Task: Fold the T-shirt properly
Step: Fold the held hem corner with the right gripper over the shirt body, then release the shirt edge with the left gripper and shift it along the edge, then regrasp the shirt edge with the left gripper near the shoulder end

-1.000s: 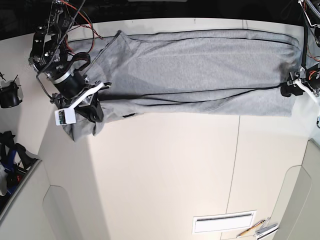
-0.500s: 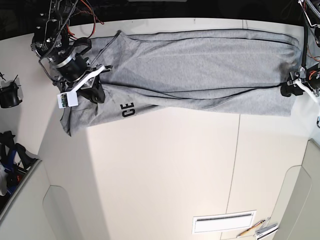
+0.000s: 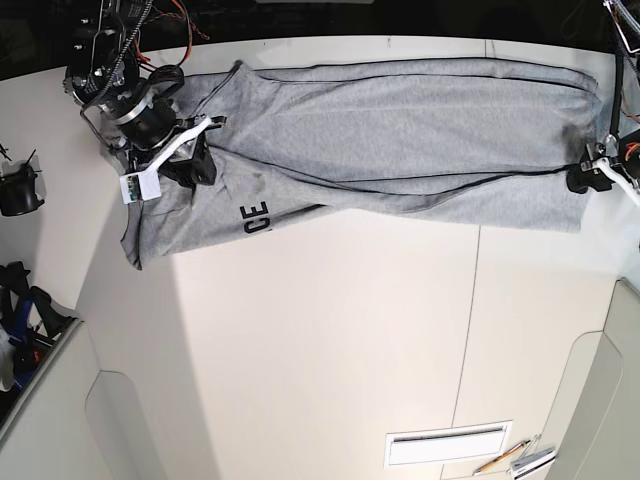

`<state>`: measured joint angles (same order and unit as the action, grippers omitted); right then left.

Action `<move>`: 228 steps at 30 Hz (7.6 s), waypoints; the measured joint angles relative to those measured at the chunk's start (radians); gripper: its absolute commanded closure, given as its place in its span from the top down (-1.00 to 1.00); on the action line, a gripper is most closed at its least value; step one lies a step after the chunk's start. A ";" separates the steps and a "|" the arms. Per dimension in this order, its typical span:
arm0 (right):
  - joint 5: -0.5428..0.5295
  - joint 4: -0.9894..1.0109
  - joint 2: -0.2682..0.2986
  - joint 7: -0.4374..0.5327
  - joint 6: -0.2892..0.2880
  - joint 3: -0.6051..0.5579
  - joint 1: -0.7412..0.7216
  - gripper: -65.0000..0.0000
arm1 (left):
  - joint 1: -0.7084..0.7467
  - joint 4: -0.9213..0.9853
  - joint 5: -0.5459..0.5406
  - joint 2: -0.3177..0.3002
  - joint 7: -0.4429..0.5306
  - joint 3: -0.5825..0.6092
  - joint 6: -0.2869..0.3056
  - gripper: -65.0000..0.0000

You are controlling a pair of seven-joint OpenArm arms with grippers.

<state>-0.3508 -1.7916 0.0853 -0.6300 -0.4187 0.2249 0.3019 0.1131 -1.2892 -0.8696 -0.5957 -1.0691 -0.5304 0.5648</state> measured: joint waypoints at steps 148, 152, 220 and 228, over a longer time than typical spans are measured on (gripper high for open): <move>0.004 0.006 0.000 0.024 0.000 0.000 -0.003 -0.22 | 0.145 -0.001 -0.377 -0.037 -0.240 -0.144 0.125 -1.00; 0.004 0.006 0.000 0.024 0.000 0.000 -0.003 -0.22 | 0.183 -0.001 -0.376 -0.037 -0.243 -0.144 0.124 -1.00; -0.165 -0.002 -0.002 0.000 -0.050 0.209 -0.006 -1.00 | 0.291 0.023 -0.179 0.036 0.030 -0.260 0.124 0.44; -0.165 -0.002 -0.003 0.000 -0.050 0.209 -0.006 -1.00 | 0.228 0.090 -0.187 0.031 0.031 -0.261 0.126 0.44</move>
<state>-0.5159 -1.7931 0.0826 -0.6300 -0.4683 0.4335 0.2958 0.3412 -1.1988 -1.0565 -0.5652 -1.0386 -0.7910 0.6907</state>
